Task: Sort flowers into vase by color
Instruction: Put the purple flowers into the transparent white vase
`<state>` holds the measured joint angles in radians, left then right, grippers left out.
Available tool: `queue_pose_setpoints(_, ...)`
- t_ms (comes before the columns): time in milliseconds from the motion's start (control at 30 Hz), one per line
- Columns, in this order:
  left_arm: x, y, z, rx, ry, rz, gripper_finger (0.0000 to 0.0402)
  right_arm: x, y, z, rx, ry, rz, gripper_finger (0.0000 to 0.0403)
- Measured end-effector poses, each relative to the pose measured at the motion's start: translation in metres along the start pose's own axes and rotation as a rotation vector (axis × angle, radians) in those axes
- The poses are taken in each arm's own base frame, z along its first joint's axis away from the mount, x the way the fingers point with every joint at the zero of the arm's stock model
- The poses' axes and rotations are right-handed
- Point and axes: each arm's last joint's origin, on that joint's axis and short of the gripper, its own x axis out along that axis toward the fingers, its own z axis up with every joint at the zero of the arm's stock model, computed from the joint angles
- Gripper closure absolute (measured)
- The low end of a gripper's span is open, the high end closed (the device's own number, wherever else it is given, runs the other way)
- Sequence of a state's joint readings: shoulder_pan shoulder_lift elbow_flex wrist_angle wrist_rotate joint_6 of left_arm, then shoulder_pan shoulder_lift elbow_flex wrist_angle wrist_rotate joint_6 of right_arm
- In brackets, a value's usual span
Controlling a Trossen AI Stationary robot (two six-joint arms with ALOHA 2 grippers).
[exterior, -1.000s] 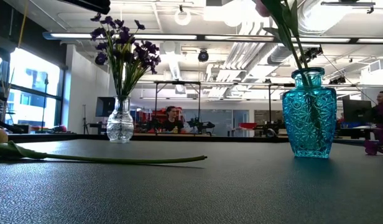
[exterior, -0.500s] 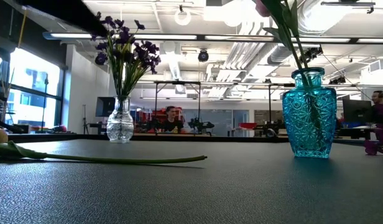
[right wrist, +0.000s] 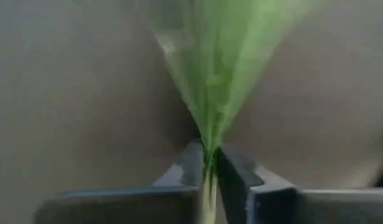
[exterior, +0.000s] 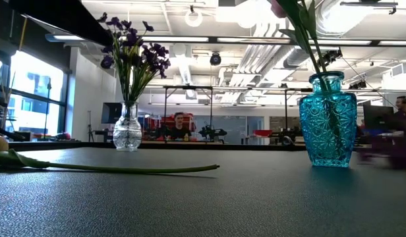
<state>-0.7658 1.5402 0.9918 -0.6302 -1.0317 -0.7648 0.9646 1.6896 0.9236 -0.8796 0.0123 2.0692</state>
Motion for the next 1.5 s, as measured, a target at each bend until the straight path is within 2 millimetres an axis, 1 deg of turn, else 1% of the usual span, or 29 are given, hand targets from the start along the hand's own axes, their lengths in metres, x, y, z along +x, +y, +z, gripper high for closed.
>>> queue_pose_setpoints(33,0.000,0.000,0.000,0.000,0.000,0.000,0.0284,-0.002,-0.002,0.000,0.000,-0.016,-0.007,0.0390)
queue_pose_setpoints(100,0.000,0.000,0.000,0.001,0.000,0.000,0.0284,-0.009,-0.008,-0.002,0.006,-0.090,0.002,0.0391)
queue_pose_setpoints(200,0.000,0.000,0.000,0.006,-0.001,-0.001,0.0284,-0.030,-0.013,-0.010,0.052,-0.164,0.064,0.0395)
queue_pose_setpoints(300,0.000,0.000,0.000,0.006,0.000,-0.002,0.0284,-0.050,-0.025,-0.014,0.062,-0.269,0.027,0.0398)
queue_pose_setpoints(367,0.000,0.000,0.000,0.006,0.000,-0.002,0.0284,-0.066,-0.024,-0.016,0.053,-0.299,0.060,0.0398)
queue_pose_setpoints(400,0.000,0.000,0.000,0.005,0.000,-0.002,0.0284,-0.073,-0.022,-0.013,0.052,-0.337,0.070,0.0400)
queue_pose_setpoints(467,0.000,0.000,0.000,0.001,-0.002,-0.004,0.0284,-0.086,-0.019,-0.007,0.044,-0.437,0.103,0.0401)
queue_pose_setpoints(567,0.000,-0.001,0.001,-0.006,-0.003,-0.013,0.0284,-0.112,-0.015,0.000,0.023,-0.578,0.169,0.0401)
queue_pose_setpoints(633,0.000,-0.004,0.002,0.017,0.023,-0.061,0.0284,-0.129,-0.012,0.004,0.014,-0.656,0.230,0.0401)
queue_pose_setpoints(733,-0.001,-0.010,0.005,0.064,0.048,-0.168,0.0284,-0.155,-0.007,0.009,-0.107,-0.818,0.395,0.0402)
queue_pose_setpoints(833,-0.004,-0.017,0.009,0.111,0.019,-0.247,0.0284,-0.189,-0.004,0.011,-0.205,-0.998,0.511,0.0402)
queue_pose_setpoints(967,-0.009,-0.023,0.017,0.184,-0.076,-0.275,0.0284,-0.227,0.002,0.008,-0.336,-1.208,0.573,0.0402)
queue_pose_setpoints(1067,-0.011,-0.027,0.024,0.217,-0.144,-0.294,0.0284,-0.246,0.013,0.005,-0.438,-1.276,0.550,0.0402)
queue_pose_setpoints(1133,-0.010,-0.029,0.031,0.241,-0.194,-0.339,0.0284,-0.254,0.025,0.003,-0.515,-1.304,0.528,0.0402)
queue_pose_setpoints(1200,-0.007,-0.032,0.037,0.274,-0.262,-0.445,0.0284,-0.256,0.042,0.002,-0.604,-1.306,0.519,0.0402)
queue_pose_setpoints(1233,-0.005,-0.034,0.040,0.293,-0.313,-0.525,0.0284,-0.254,0.051,0.001,-0.668,-1.304,0.518,0.0402)
queue_pose_setpoints(1300,-0.001,-0.034,0.047,0.305,-0.445,-0.672,0.0284,-0.244,0.072,0.000,-0.797,-1.293,0.541,0.0403)
queue_pose_setpoints(1367,0.003,-0.030,0.056,0.291,-0.592,-0.781,0.0284,-0.229,0.090,0.000,-0.912,-1.295,0.580,0.0403)
queue_pose_setpoints(1433,0.009,-0.023,0.062,0.262,-0.698,-0.820,0.0284,-0.213,0.104,0.003,-0.990,-1.302,0.641,0.0403)
queue_pose_setpoints(1500,0.016,-0.017,0.068,0.231,-0.748,-0.816,0.0284,-0.197,0.114,0.009,-1.023,-1.306,0.711,0.0403)
